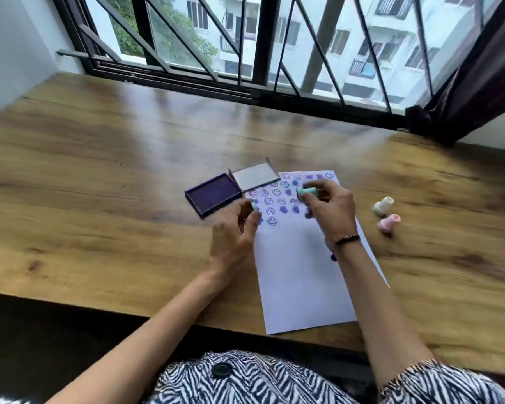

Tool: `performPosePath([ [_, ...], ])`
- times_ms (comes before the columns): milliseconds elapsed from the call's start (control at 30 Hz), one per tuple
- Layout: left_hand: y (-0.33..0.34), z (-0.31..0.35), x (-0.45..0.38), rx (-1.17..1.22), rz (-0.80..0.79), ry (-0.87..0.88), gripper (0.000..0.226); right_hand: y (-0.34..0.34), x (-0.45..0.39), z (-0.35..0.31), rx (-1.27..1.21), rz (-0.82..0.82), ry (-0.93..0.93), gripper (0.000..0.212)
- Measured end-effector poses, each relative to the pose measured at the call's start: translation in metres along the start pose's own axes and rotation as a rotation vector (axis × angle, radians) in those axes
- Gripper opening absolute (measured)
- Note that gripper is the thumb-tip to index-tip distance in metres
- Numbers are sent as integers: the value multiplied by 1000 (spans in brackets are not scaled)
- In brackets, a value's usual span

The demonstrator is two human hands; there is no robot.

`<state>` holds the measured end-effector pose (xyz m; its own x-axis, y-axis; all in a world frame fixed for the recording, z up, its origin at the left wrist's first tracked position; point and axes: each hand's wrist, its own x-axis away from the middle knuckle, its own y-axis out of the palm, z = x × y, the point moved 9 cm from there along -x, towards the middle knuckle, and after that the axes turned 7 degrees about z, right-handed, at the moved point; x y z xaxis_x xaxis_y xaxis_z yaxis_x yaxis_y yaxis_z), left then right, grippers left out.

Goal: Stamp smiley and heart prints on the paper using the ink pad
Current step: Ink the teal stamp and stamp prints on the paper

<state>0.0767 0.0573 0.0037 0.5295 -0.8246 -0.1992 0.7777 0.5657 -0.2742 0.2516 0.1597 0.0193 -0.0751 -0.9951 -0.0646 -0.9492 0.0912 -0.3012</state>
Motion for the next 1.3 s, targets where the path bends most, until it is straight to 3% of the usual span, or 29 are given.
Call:
performPosePath([
  [133,23,12,-1,-73,-58,57,26,-11,10,15,152,-51,-23,18],
  [367,25,3,-2,-118,-66,13,23,30,26,-10,535,-194,-317,16],
  [800,25,0,-4,-113,-78,7,24,57,30,-15,874,-270,-446,17],
  [1300,27,-2,-7,-116,-89,4,25,59,36,-23,959,-251,-508,15],
])
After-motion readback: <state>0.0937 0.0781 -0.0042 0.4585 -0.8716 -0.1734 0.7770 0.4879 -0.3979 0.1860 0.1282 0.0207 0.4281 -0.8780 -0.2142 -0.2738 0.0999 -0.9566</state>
